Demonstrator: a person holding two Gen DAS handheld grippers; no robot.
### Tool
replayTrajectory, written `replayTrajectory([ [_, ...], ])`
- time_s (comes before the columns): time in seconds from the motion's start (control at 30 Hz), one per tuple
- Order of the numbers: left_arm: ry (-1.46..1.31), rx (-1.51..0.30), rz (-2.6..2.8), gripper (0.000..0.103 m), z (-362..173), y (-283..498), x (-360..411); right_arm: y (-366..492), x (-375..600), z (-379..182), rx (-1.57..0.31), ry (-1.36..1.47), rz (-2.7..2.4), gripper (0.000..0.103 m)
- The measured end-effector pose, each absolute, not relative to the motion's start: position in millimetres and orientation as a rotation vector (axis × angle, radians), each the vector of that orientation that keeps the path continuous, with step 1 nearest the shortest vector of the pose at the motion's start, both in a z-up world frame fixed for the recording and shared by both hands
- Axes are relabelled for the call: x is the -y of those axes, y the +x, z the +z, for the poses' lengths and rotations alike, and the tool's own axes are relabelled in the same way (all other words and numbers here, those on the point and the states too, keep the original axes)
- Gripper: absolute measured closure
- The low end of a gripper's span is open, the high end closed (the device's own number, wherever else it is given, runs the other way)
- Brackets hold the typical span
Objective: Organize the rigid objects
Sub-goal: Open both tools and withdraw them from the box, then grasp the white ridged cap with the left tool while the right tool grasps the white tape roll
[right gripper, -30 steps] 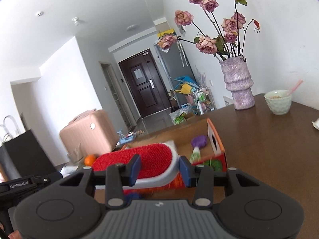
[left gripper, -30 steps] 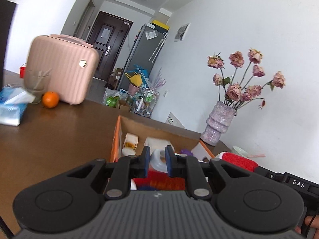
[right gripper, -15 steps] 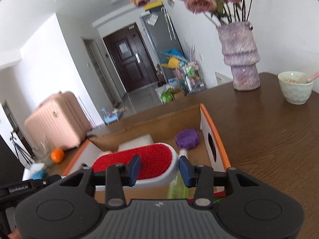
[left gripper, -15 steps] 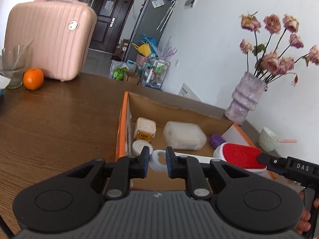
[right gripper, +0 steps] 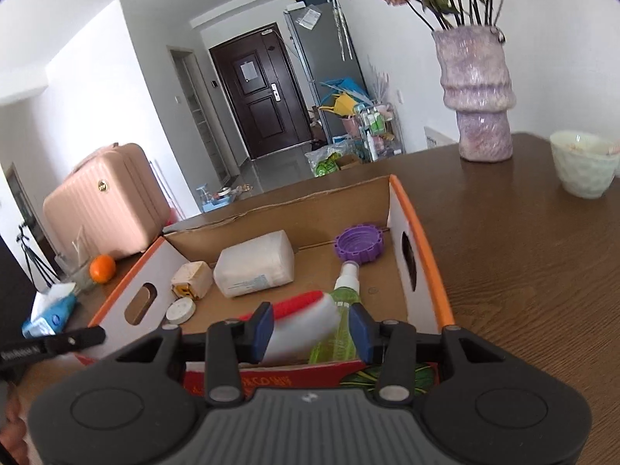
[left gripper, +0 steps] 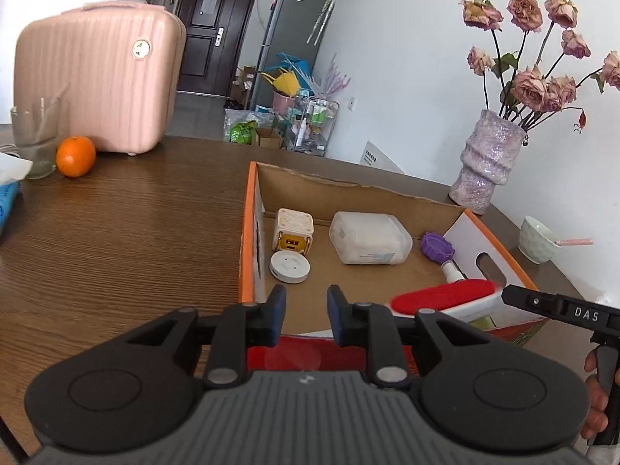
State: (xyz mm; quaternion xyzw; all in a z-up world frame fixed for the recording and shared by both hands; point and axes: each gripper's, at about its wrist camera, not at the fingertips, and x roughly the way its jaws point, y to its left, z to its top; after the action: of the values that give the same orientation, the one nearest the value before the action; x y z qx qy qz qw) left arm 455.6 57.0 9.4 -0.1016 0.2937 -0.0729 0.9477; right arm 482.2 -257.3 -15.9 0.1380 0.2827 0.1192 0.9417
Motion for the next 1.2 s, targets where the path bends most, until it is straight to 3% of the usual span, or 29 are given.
replayTrajectory([
  [0.13, -0.164, -0.567, -0.126, 0.068, 26.5, 435.7, -48.7, 463.5, 265.1, -5.3, -0.54, 0.284, 0.26, 0.06],
  [0.23, -0.099, -0.526, -0.079, 0.059, 32.8, 414.5, -37.1, 442.2, 270.5, 1.4, -0.511, 0.255, 0.278, 0.054],
  [0.43, -0.029, -0.52, 0.018, 0.053, 15.8, 369.2, -19.5, 385.7, 270.9, 4.0, -0.441, 0.112, 0.34, 0.048],
  [0.5, -0.023, -0.506, 0.046, 0.044, 9.3, 348.1, -15.0, 367.2, 272.6, 0.4, -0.43, 0.086, 0.357, 0.047],
  [0.57, -0.011, -0.484, 0.077, 0.039, 2.9, 324.8, -9.3, 350.8, 275.3, -5.0, -0.419, 0.074, 0.378, 0.042],
  [0.7, -0.011, -0.462, 0.132, 0.032, -4.3, 280.1, 0.1, 328.9, 280.0, -19.4, -0.445, 0.08, 0.415, 0.041],
  [0.93, -0.021, -0.421, 0.188, 0.024, -4.5, 225.6, 10.2, 297.4, 280.7, -31.5, -0.458, 0.072, 0.487, 0.04],
  [1.2, 0.031, -0.456, 0.195, 0.023, -2.4, 236.2, 20.3, 291.7, 285.5, -41.0, -0.474, 0.117, 0.504, 0.039],
])
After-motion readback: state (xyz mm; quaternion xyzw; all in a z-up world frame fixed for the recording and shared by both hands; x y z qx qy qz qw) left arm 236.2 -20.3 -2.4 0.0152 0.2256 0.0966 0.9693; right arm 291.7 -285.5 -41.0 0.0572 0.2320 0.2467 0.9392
